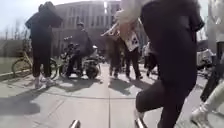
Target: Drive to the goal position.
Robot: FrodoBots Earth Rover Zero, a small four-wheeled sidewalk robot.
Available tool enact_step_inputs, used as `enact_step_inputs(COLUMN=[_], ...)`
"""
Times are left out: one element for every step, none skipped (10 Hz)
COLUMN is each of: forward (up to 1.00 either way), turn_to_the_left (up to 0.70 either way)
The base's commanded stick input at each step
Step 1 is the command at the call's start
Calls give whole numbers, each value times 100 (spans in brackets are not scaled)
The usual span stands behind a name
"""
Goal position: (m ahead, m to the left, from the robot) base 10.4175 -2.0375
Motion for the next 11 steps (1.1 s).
enact_step_inputs(forward=[85, 85, 85, 85, 85, 85, 85, 85, 85, 85, 85], turn_to_the_left=[1, -1, -10, -17, -23, -26, -26, -26, -26, -21, -11])
